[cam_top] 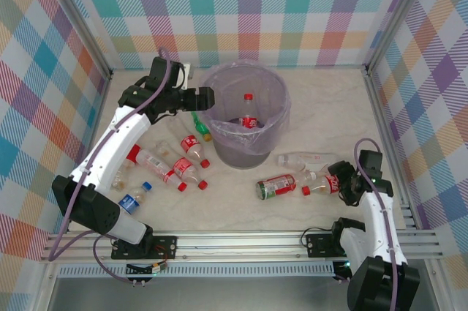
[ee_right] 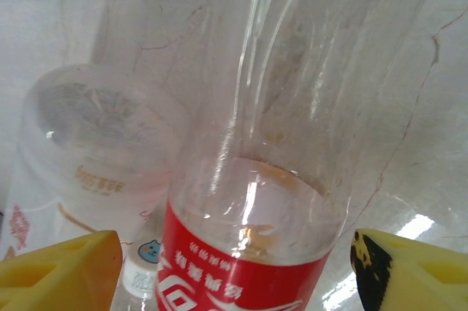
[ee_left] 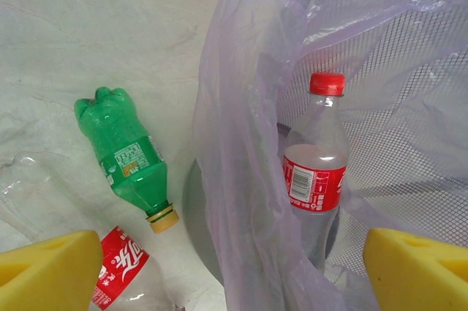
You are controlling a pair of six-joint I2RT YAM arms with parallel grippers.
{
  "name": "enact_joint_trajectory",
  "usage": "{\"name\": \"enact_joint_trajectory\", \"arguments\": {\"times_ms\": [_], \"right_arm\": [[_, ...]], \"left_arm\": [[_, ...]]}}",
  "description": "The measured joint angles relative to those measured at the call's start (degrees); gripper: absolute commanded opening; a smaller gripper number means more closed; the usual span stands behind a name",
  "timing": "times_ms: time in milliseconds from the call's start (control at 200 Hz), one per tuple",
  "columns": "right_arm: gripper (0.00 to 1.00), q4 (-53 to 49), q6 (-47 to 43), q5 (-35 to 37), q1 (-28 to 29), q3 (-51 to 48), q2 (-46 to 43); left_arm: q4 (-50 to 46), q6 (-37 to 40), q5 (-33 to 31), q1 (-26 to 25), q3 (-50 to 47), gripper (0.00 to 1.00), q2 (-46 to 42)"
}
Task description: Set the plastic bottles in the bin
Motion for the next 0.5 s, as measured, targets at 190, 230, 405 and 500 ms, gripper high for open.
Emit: {"name": "enact_joint_trajectory", "arguments": {"times_ms": [190, 230, 405, 500], "right_arm": [[0.81, 2.97, -0.07, -0.35, 0.00, -1.62, 2.23], [0.80, 3.72, -0.20, -0.35, 0.00, -1.81, 2.84], [0.72, 6.86, -0.87, -0.35, -0.07, -3.17, 4.63], [0.69, 7.21, -1.11, -0.13, -0.17, -3.26, 4.31]], "left_arm": [[0.31, 0.00, 0.00, 0.00, 0.00, 0.91, 0.02], [0.31, 0.00, 0.00, 0.00, 0.00, 0.92, 0.07], [0.31, 0.00, 0.00, 0.00, -0.13, 0.92, 0.35], [0.31, 0.00, 0.00, 0.04, -0.37, 0.92, 0.44]]}}
